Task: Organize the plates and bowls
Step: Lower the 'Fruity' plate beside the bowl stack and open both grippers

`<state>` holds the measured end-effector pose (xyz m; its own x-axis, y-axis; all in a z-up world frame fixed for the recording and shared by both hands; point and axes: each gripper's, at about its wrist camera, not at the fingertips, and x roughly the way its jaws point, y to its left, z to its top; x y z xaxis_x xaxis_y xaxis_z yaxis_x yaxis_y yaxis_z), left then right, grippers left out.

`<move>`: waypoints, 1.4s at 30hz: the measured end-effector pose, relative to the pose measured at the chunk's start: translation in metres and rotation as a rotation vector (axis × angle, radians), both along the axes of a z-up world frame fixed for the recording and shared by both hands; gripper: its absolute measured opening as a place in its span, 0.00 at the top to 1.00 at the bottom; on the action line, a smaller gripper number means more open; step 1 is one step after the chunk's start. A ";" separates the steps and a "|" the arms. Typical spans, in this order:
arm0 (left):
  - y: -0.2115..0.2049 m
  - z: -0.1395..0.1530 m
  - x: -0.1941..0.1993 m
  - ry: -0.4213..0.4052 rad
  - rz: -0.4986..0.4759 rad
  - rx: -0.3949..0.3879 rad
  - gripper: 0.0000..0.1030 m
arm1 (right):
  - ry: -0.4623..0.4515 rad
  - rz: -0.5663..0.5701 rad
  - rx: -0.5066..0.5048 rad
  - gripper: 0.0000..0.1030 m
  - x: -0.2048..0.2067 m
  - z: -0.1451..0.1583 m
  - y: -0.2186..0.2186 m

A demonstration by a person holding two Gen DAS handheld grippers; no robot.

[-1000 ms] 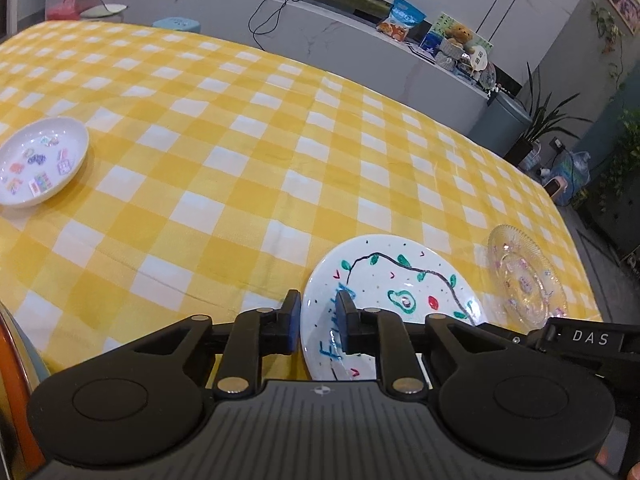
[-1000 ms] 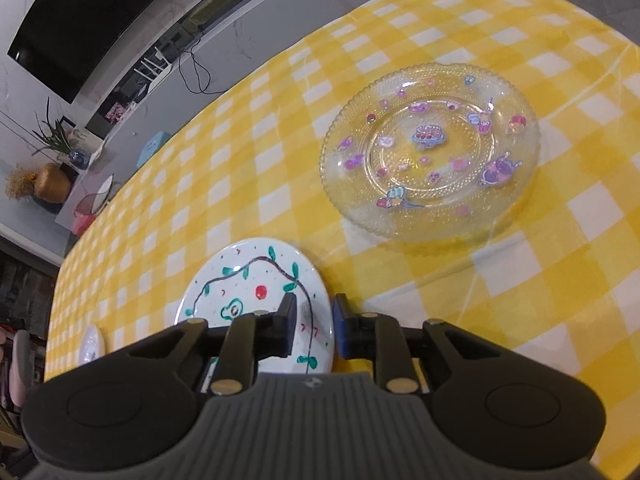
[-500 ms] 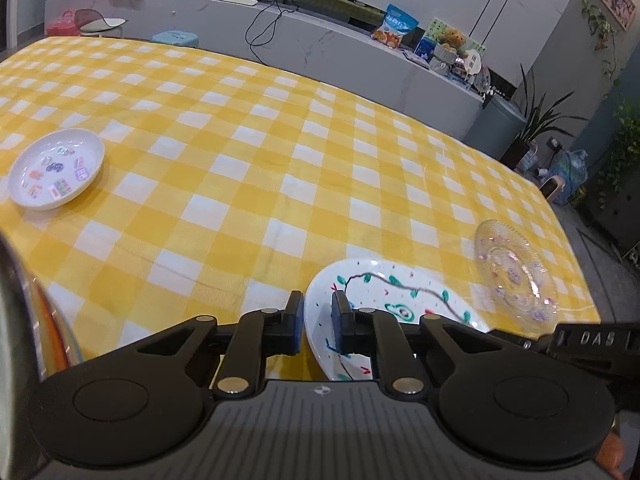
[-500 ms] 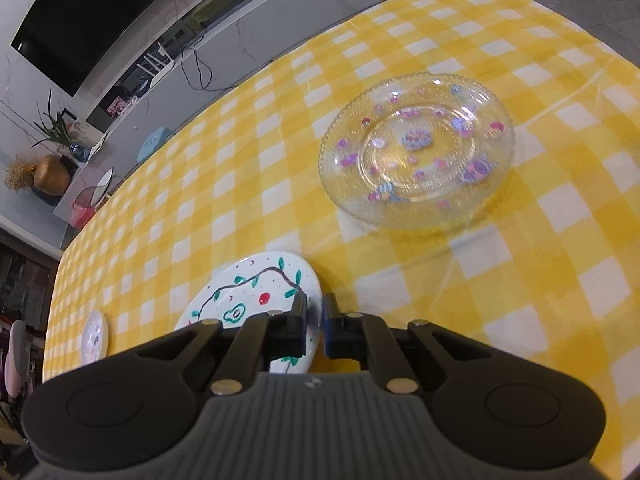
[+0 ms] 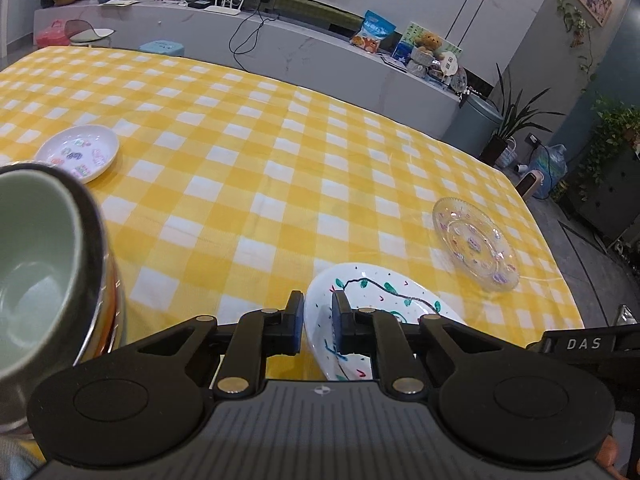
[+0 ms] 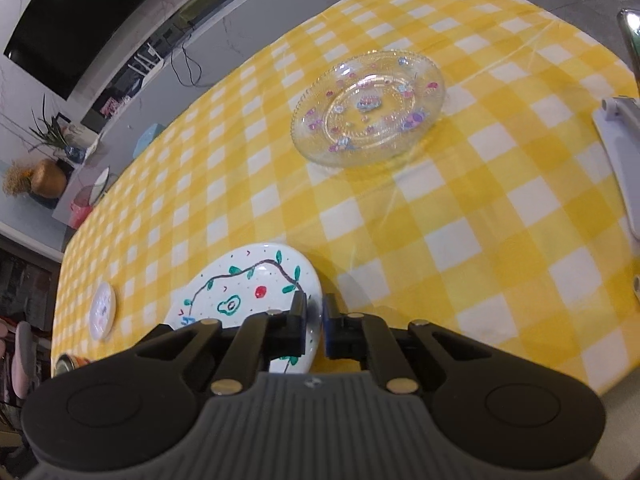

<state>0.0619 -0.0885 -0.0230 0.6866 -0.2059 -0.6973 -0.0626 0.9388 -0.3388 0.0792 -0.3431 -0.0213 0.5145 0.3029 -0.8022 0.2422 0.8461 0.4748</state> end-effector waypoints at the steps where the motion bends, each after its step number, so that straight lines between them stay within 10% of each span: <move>1: 0.001 0.000 -0.002 0.005 -0.001 -0.003 0.85 | 0.008 0.007 -0.006 0.94 -0.002 0.000 0.001; 42: 0.005 -0.012 -0.020 0.041 -0.038 0.056 0.82 | 0.029 0.056 -0.203 0.77 -0.003 -0.003 0.024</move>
<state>0.0419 -0.0835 -0.0349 0.6494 -0.1909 -0.7361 -0.0393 0.9583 -0.2832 0.0759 -0.3186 -0.0244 0.4775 0.1608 -0.8638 0.2031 0.9363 0.2866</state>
